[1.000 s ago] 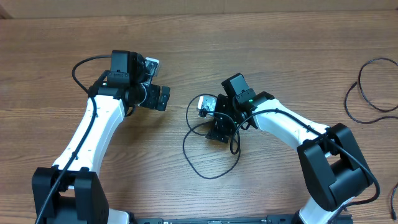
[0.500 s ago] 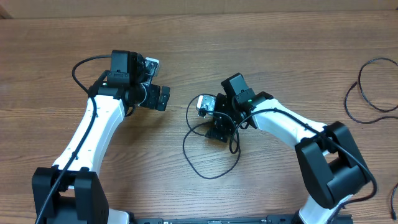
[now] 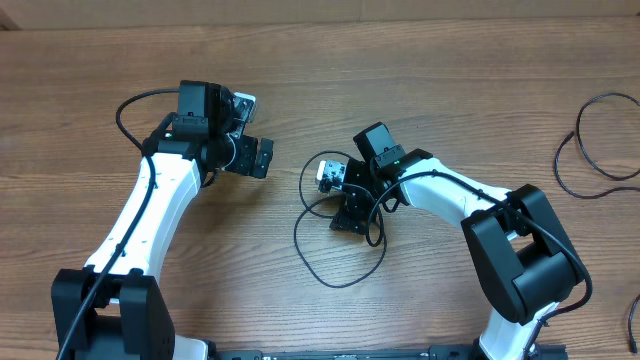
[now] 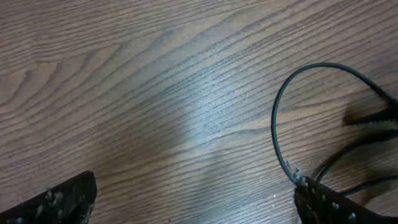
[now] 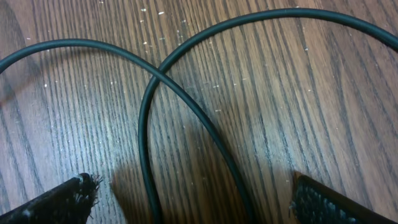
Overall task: Untangle cables
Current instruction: 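Lower the right gripper onto the remaining black cable and grasp it, then drag the grasped cable with the right gripper up and to the right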
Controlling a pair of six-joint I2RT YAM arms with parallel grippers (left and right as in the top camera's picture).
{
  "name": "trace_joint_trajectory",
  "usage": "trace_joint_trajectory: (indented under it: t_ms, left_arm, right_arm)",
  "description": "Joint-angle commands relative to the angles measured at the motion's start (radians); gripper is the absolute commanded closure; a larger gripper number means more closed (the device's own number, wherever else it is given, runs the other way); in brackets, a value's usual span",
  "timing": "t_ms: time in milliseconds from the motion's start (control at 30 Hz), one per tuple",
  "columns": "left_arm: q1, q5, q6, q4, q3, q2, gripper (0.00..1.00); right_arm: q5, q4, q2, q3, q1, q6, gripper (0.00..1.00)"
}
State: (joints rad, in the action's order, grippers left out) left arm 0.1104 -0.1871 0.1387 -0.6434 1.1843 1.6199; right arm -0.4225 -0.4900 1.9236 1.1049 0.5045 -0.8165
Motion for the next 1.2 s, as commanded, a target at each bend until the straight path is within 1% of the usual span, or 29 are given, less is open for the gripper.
trace_joint_trajectory:
  t_ms: [0,367,433,500,700,1167]
  left_arm:
    - [0.001,-0.013,0.022,0.001,0.010,-0.005,0.01]
    - [0.001,-0.013,0.022,0.001,0.010,-0.005,0.00]
    - [0.001,-0.013,0.022,0.001,0.010,-0.005,0.00]
    - [0.001,-0.013,0.022,0.001,0.010,-0.005,0.00]
    - [0.001,-0.013,0.022,0.001,0.010,-0.005,0.01]
    - [0.001,-0.013,0.022,0.001,0.010,-0.005,0.00]
  right_arm:
    - [-0.017,-0.008,0.018,-0.006,0.000,-0.004,0.00]
    - [-0.016,-0.019,0.018,-0.006,0.000,-0.005,0.00]
    - [-0.010,-0.033,0.018,-0.006,0.000,-0.046,0.00]
    - [0.015,-0.048,0.018,-0.006,0.002,-0.079,0.00]
    - [0.167,-0.051,0.018,-0.006,0.040,-0.079,0.00]
    - [0.211,-0.020,0.030,-0.006,0.100,-0.079,0.00]
